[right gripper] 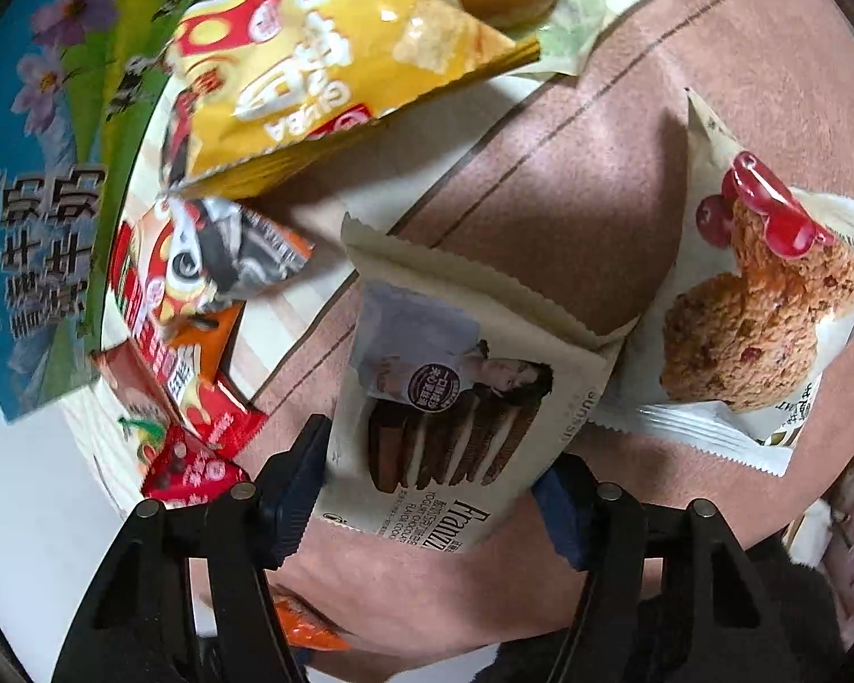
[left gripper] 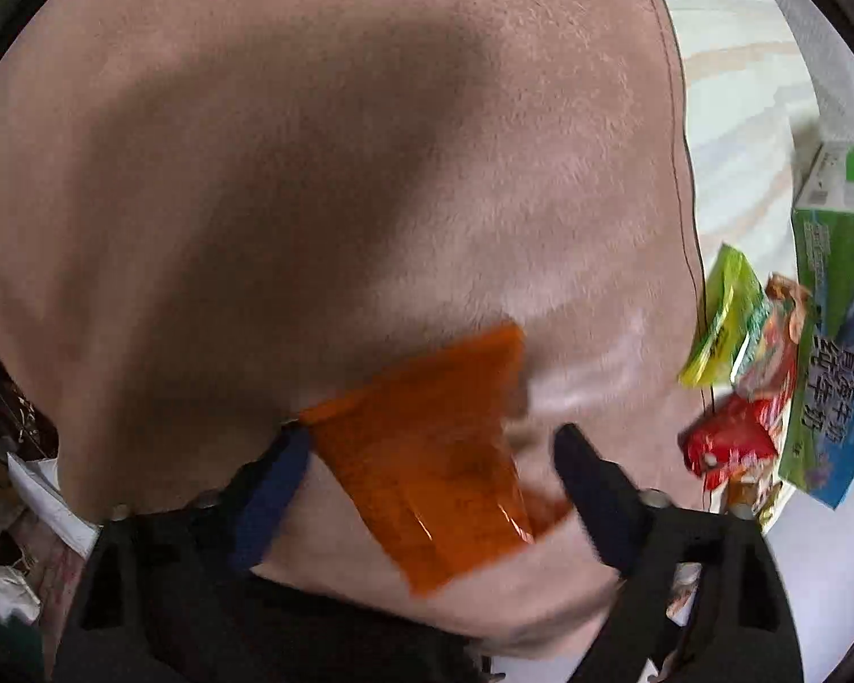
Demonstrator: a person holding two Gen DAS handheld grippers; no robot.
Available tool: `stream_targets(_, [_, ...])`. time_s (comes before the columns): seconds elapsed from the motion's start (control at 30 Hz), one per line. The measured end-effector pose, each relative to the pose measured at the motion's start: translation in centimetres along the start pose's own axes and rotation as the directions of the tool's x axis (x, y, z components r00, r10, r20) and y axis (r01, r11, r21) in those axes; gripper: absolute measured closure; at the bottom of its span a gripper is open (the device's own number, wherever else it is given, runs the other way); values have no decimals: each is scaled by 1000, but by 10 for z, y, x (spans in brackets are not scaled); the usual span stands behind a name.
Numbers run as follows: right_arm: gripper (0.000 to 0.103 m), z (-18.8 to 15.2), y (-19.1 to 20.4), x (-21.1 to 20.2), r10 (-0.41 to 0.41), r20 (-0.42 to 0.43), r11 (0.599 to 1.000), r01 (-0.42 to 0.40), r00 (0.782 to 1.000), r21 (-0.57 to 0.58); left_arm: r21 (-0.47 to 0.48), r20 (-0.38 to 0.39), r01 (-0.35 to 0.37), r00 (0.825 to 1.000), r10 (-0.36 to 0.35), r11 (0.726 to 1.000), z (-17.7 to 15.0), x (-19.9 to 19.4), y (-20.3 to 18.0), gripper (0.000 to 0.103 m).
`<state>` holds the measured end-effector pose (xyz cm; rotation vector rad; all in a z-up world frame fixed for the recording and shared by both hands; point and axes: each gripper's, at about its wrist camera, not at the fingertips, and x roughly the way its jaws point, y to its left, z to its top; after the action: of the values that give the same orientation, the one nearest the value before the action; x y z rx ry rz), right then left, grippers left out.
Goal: Organize snacks
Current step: 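Grasp the orange packet with the left tool while the right tool grasps the white Franzzi pack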
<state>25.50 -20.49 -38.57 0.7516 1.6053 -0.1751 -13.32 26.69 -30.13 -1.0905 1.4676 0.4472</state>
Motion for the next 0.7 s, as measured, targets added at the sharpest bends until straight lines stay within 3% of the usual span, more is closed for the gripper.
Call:
stream_targets(0.1, [34,-11,21,4,-47,-8,990,46,999,-130,93,45,-56,998,52,994,0,1,-17,34])
stream_targets(0.2, [34,-23,45,13,-115,-28,945,101,993,-310,247,99,-110,991,88,963,-6,4,-52,34])
stream_targets(0.3, [35,-40,73,23,-211,0,845,183,978,-502,422,141,-170,983,120,890,-30,13,-92,34])
stream_targets(0.4, [35,-55,99,34,-279,44,738,244,959,-630,562,171,-223,973,152,797,-49,28,-126,34])
stream_targets(0.5, [32,-61,111,37,-293,55,714,257,955,-651,642,185,-261,965,185,721,-60,40,-142,34])
stream_targets(0.57, [26,-60,109,35,-278,35,743,238,960,-625,648,153,-256,966,207,717,-64,43,-144,34])
stream_targets(0.6, [21,-57,97,31,-258,18,768,216,966,-603,640,128,-232,972,196,732,-64,42,-143,34])
stream_targets(0.7, [19,-47,70,24,-219,-17,818,174,976,-548,583,48,-172,983,177,794,-59,47,-145,34])
